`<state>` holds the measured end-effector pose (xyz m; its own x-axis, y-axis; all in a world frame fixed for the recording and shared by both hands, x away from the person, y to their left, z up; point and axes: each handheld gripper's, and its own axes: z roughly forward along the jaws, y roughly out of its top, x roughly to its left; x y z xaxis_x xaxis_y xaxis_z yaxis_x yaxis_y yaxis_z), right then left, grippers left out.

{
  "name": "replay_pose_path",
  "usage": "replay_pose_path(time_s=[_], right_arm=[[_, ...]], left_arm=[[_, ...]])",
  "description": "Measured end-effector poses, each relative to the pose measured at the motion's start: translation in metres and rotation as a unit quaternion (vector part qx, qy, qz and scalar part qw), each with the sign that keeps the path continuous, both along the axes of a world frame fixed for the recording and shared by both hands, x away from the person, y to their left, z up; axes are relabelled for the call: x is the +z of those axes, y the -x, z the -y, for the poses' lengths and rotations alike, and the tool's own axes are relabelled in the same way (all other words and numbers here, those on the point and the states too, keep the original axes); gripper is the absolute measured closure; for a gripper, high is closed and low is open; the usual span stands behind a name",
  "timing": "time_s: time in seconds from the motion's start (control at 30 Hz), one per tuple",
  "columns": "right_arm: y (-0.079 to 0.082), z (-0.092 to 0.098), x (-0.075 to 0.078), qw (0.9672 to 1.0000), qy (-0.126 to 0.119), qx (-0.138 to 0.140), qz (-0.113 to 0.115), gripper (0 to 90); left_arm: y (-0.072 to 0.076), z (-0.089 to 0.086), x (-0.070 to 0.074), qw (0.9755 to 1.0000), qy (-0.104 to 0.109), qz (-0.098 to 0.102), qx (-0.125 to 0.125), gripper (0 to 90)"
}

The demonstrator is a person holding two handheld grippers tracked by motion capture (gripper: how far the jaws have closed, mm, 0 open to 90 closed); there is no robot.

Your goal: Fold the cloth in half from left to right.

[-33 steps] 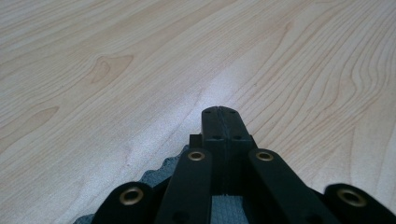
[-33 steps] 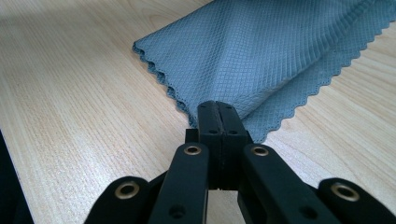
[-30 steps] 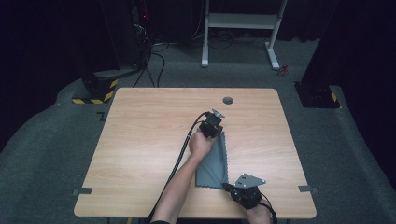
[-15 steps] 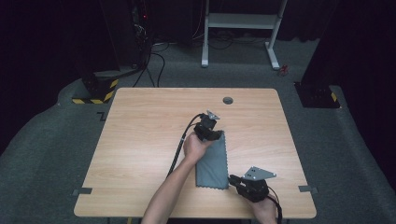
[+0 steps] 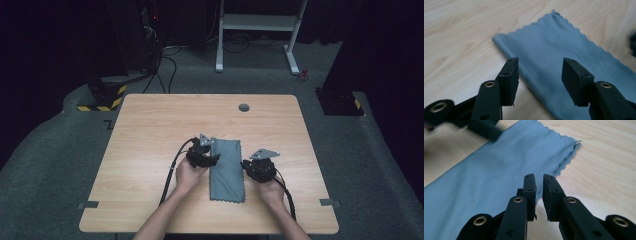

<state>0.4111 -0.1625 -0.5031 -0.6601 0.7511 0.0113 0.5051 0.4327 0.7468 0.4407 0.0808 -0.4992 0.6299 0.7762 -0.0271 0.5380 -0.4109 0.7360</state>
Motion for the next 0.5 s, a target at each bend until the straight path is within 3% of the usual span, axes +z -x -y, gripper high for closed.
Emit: replay_pose_path(time_s=[0.1,0.13,0.17,0.23,0.37,0.5], right_arm=[[-0.01,-0.005,-0.001,1.0,0.003,-0.006,-0.004,80.2],[-0.022,-0.009,-0.003,0.9997,0.004,-0.02,-0.011,78.7],[-0.022,-0.009,-0.003,0.9997,0.004,-0.02,-0.011,78.7],[-0.035,-0.011,-0.007,0.9989,-0.002,-0.041,-0.021,75.3],[-0.045,-0.014,-0.009,0.9976,-0.006,-0.06,-0.033,73.7],[-0.051,-0.015,-0.012,0.997,-0.005,-0.063,-0.045,81.3]], left_arm=[[0.011,-0.003,-0.001,1.0,0.0,0.002,-0.003,46.1],[0.021,-0.006,-0.003,1.0,-0.003,0.003,-0.005,45.3],[0.021,-0.006,-0.003,1.0,-0.003,0.003,-0.005,45.2],[0.036,-0.012,-0.007,0.9999,-0.006,0.005,-0.008,44.3],[0.049,-0.016,-0.01,0.9998,-0.009,0.008,-0.012,43.1],[0.065,-0.02,-0.012,0.9996,-0.011,0.014,-0.021,42.2]])
